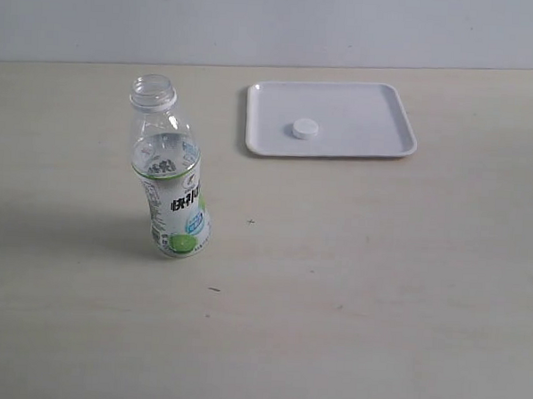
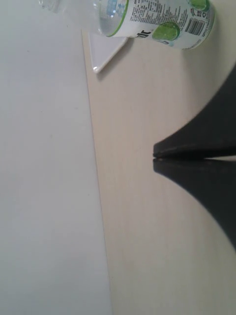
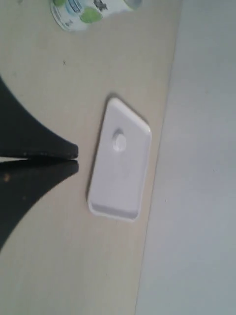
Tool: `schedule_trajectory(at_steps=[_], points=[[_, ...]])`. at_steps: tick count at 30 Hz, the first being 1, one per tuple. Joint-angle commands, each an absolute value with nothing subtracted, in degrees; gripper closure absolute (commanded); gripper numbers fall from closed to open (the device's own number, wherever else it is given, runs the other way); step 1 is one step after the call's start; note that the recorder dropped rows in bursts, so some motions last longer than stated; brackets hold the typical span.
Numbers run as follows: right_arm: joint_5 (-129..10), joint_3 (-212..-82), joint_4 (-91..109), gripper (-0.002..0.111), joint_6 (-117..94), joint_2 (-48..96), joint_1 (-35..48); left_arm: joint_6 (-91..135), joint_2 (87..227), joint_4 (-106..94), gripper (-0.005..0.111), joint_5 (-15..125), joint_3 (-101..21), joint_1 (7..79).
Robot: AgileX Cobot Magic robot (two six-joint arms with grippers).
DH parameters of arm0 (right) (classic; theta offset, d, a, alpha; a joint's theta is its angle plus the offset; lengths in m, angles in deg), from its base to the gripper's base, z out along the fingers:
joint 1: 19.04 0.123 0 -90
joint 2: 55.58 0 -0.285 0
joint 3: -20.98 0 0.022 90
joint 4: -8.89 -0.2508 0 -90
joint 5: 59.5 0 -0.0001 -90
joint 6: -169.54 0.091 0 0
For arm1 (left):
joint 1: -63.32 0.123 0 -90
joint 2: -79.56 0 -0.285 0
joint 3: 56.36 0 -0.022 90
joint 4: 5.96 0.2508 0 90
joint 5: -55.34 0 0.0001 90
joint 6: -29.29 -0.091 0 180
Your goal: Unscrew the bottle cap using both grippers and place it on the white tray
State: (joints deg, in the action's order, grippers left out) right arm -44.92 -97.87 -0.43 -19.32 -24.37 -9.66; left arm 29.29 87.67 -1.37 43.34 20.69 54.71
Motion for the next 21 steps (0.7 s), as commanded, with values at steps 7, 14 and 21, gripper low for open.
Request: schedule_trajectory(at_steps=[7, 14, 21], points=[[-47.03, -93.64, -0.14, 0.108, -19.37, -38.44, -25.74, 29.29, 87.35, -1.91, 0.107, 43.44, 20.86, 54.77], [-46.19, -90.26, -0.14, 0.108, -19.25, -46.29, -29.46, 29.29, 87.35, -1.91, 0.107, 43.44, 20.86, 54.77], [-43.68, -90.09, -0.14, 0.108, -19.25, -47.8, -29.81, 29.29, 87.35, -1.91, 0.107, 43.44, 20.86, 54.77]])
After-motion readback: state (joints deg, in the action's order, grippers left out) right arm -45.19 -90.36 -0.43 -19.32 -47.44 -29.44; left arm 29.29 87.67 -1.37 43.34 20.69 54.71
